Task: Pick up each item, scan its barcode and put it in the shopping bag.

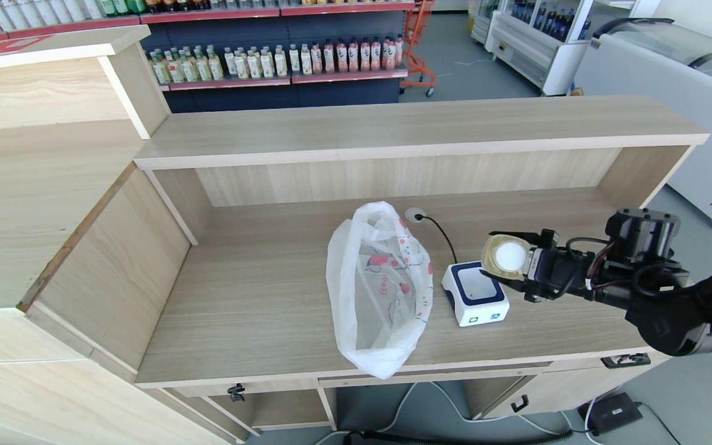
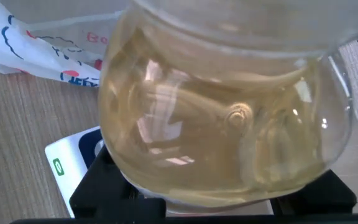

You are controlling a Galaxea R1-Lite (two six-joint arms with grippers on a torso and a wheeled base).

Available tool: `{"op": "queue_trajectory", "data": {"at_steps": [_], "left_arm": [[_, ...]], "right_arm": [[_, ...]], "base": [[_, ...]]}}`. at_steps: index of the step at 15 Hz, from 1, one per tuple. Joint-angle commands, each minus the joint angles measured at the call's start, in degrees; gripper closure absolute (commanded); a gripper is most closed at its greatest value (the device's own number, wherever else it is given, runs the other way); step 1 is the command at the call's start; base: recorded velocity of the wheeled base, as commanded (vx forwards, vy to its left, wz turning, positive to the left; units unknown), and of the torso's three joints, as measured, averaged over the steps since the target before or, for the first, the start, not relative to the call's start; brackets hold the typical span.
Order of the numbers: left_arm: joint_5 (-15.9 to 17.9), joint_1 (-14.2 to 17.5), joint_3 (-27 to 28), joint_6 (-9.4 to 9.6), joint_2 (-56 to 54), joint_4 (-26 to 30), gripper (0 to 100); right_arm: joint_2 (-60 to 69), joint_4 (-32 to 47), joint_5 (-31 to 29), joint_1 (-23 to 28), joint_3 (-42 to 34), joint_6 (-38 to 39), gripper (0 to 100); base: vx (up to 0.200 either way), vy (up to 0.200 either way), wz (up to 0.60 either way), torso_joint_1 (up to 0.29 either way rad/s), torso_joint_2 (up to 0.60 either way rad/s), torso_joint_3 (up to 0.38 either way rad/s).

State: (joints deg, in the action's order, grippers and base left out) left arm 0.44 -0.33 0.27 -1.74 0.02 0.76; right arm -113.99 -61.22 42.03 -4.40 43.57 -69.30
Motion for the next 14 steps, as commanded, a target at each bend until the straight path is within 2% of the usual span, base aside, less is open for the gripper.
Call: {"op": "queue_trajectory", "data": {"at_steps": [1, 14], "left_arm": [[0.0, -0.02, 0.0, -0.01, -0.02, -0.05, 0], [0.0, -0.02, 0.0, -0.01, -0.02, -0.05, 0]], "right_arm": [[-0.35, 0.05, -0.02, -0.08, -0.15, -0.31, 100], [-3.43, 0.05, 1.03, 3.7, 1.69, -3.82, 100]], "base": [[0.0, 0.0, 0.0, 0.0, 0.0, 0.0], [0.0, 0.0, 0.0, 0.0, 0.0, 0.0]]}}
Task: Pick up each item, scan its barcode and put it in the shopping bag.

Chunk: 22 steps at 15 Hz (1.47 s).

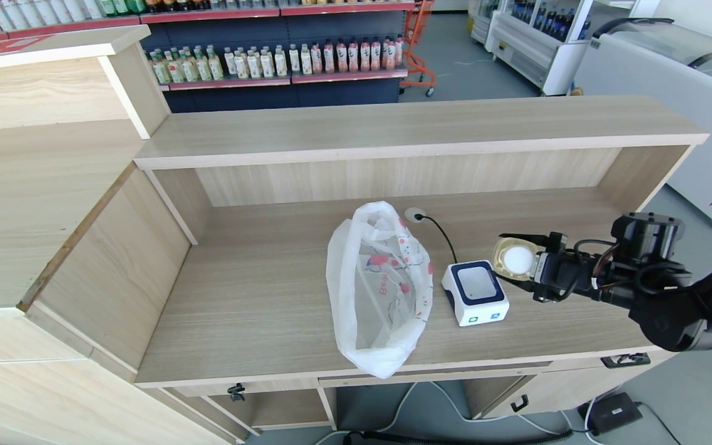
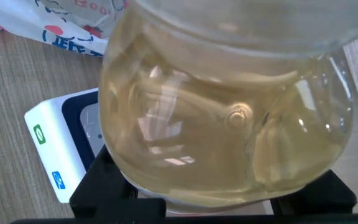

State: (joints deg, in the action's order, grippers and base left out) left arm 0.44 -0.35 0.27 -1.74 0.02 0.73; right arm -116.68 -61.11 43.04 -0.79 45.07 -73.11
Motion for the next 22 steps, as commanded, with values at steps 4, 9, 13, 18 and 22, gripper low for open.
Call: {"op": "queue_trajectory", "data": {"at_steps": [4, 9, 13, 18, 22], "left_arm": [[0.0, 0.0, 0.0, -0.01, -0.02, -0.03, 0], [0.0, 0.0, 0.0, -0.01, -0.02, 0.06, 0], [0.0, 0.0, 0.0, -0.01, -0.02, 0.06, 0], [0.0, 0.0, 0.0, -0.01, -0.02, -0.03, 0], [0.0, 0.0, 0.0, -0.01, -0.02, 0.06, 0]], "right_arm": [[-2.15, -0.24, 0.72, 0.09, 1.69, -0.11, 100], [-3.91, -0.15, 1.52, -0.09, 3.27, -0.11, 100], [-5.23, -0.06, 1.78, -0.17, 4.68, -0.11, 100], [-6.81, -0.06, 2.13, -1.93, 6.79, 0.07, 100], [-7.86, 0.03, 2.13, -2.28, 7.31, 0.25, 100]], "base": [[0.0, 0.0, 0.0, 0.0, 0.0, 0.0], [0.0, 0.0, 0.0, 0.0, 0.0, 0.0], [0.0, 0.0, 0.0, 0.0, 0.0, 0.0], [0.0, 0.0, 0.0, 0.0, 0.0, 0.0], [0.0, 0.0, 0.0, 0.0, 0.0, 0.0]]}}
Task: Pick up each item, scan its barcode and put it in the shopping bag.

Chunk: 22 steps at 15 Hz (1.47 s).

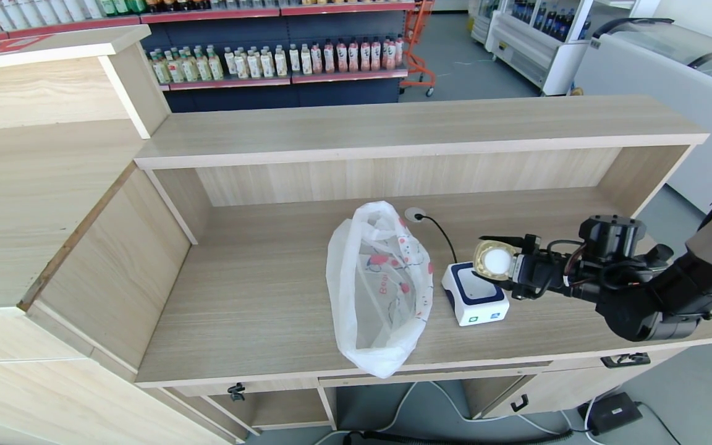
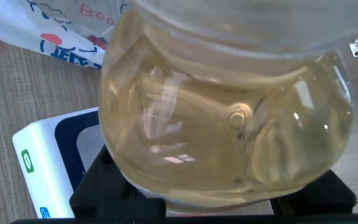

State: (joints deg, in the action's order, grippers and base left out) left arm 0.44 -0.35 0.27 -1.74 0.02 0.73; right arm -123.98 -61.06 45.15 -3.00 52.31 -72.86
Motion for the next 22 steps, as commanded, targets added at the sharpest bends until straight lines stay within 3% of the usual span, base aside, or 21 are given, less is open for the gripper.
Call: {"op": "queue_trajectory", "data": {"at_steps": [1, 9, 14, 18, 20, 22], "left_arm": [[0.0, 0.0, 0.0, -0.01, -0.02, -0.03, 0], [0.0, 0.0, 0.0, -0.01, -0.02, -0.03, 0], [0.0, 0.0, 0.0, -0.01, -0.02, -0.03, 0], [0.0, 0.0, 0.0, -0.01, -0.02, 0.06, 0], [0.0, 0.0, 0.0, -0.01, -0.02, -0.03, 0], [0.0, 0.0, 0.0, -0.01, -0.02, -0.03, 0]], "right_arm": [[-0.74, 0.07, -0.07, -0.08, 0.16, 0.0, 100], [-1.71, 0.07, -0.15, -0.43, 1.13, 0.44, 100], [8.23, -3.27, -2.09, 0.54, 0.69, 22.5, 100], [20.27, -4.94, -16.41, 3.26, -0.45, 48.52, 100], [23.78, -3.01, -25.11, 7.04, -3.97, 57.13, 100], [26.33, 0.77, -25.2, 11.88, -7.93, 57.66, 100]], "base": [[0.0, 0.0, 0.0, 0.0, 0.0, 0.0], [0.0, 0.0, 0.0, 0.0, 0.0, 0.0], [0.0, 0.0, 0.0, 0.0, 0.0, 0.0], [0.0, 0.0, 0.0, 0.0, 0.0, 0.0], [0.0, 0.0, 0.0, 0.0, 0.0, 0.0], [0.0, 0.0, 0.0, 0.0, 0.0, 0.0]]}}
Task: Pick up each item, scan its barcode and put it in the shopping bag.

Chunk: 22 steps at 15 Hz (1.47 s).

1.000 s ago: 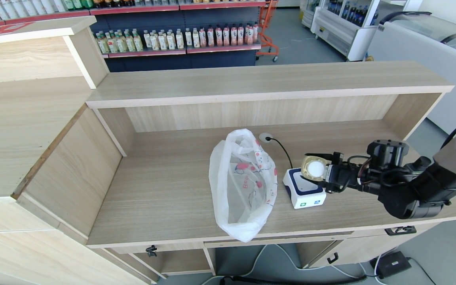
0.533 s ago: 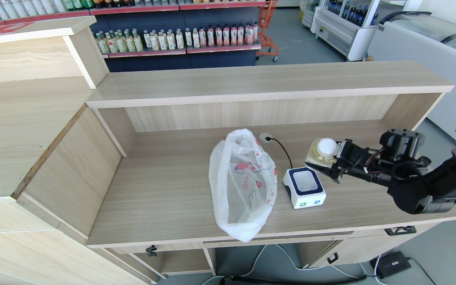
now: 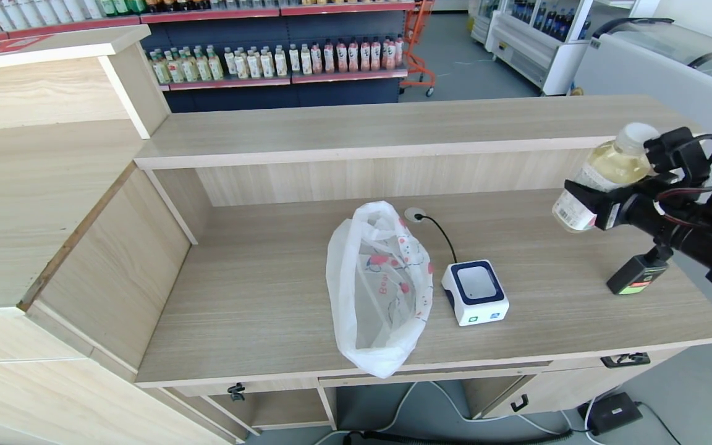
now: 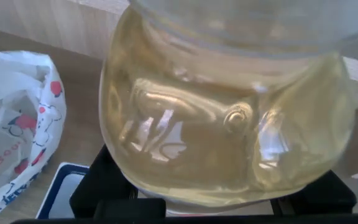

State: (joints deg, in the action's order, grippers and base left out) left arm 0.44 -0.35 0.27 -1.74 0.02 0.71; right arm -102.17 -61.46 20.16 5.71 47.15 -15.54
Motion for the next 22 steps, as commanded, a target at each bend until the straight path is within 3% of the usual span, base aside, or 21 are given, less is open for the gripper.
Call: {"op": "queue_trajectory", "data": {"at_steps": [1, 5, 9, 13, 19, 22], "left_arm": [[0.0, 0.0, 0.0, -0.01, -0.02, 0.0, 0], [0.0, 0.0, 0.0, -0.01, -0.02, 0.0, 0], [0.0, 0.0, 0.0, -0.01, -0.02, 0.08, 0], [0.0, 0.0, 0.0, -0.01, -0.02, 0.0, 0], [0.0, 0.0, 0.0, -0.01, -0.02, 0.08, 0], [0.0, 0.0, 0.0, -0.01, -0.02, 0.0, 0]], "right_arm": [[6.9, 3.63, -0.74, 5.11, -4.88, 0.16, 100], [13.05, 14.18, -1.88, 10.55, -7.25, -1.42, 100], [13.22, 12.95, -10.23, 11.61, -7.43, -5.9, 100], [13.75, 10.4, -10.76, 11.17, -7.51, -7.66, 100], [11.91, 6.53, -10.93, 0.45, -7.51, -11.7, 100], [7.95, 5.65, -10.76, -4.39, -7.6, -10.91, 100]], "base": [[0.0, 0.0, 0.0, 0.0, 0.0, 0.0], [0.0, 0.0, 0.0, 0.0, 0.0, 0.0], [0.0, 0.0, 0.0, 0.0, 0.0, 0.0], [0.0, 0.0, 0.15, 0.002, 0.0, 0.002], [0.0, 0.0, 0.6, 0.002, 0.0, 0.002], [0.0, 0.0, 0.0, 0.0, 0.0, 0.0]]}}
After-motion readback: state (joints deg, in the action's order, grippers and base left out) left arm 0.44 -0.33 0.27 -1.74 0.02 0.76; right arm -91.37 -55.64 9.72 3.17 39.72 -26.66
